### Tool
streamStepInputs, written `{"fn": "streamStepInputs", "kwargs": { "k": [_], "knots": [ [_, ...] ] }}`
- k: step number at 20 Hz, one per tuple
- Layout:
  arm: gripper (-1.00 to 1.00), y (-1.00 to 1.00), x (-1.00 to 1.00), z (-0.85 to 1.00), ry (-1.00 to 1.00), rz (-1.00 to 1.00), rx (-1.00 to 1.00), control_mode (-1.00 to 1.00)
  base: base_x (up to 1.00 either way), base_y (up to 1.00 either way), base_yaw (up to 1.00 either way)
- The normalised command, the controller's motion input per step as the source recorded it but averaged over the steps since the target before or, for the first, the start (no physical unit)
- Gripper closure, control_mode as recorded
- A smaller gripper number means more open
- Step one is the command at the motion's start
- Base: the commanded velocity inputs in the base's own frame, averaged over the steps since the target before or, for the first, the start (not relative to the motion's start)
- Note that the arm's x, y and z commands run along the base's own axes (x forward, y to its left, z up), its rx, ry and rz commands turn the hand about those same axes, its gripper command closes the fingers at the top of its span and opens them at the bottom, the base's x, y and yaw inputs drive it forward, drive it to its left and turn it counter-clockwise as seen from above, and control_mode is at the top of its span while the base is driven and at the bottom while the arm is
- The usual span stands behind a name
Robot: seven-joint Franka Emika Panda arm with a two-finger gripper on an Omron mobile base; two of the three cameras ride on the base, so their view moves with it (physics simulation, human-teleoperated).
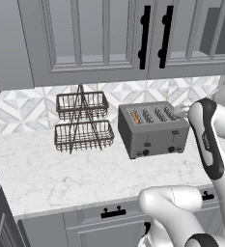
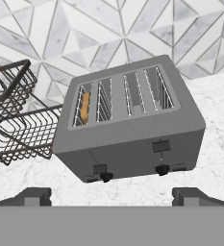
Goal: Start the toaster. Once the lever pops up, take the bread to the plate on the dining counter.
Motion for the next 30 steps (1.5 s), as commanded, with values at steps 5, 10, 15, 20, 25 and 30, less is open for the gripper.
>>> {"fn": "streamStepInputs", "kwargs": {
  "k": [5,10,15,20,25,30],
  "knots": [
    [-1.00,0.00,0.00,0.00,0.00,0.00,0.00,-1.00,0.00,0.00,0.00],
    [-1.00,0.00,0.00,0.00,0.00,0.00,0.00,-1.00,0.00,0.00,0.00],
    [-1.00,0.00,0.00,0.00,0.00,0.00,0.00,-1.00,0.00,0.00,0.00],
    [-1.00,0.00,0.00,0.00,0.00,0.00,0.00,-1.00,0.00,0.00,0.00],
    [-1.00,0.00,0.00,0.00,0.00,0.00,0.00,-1.00,0.00,0.00,0.00],
    [-1.00,0.00,0.00,0.00,0.00,0.00,0.00,-1.00,0.00,0.00,0.00]
  ]
}}
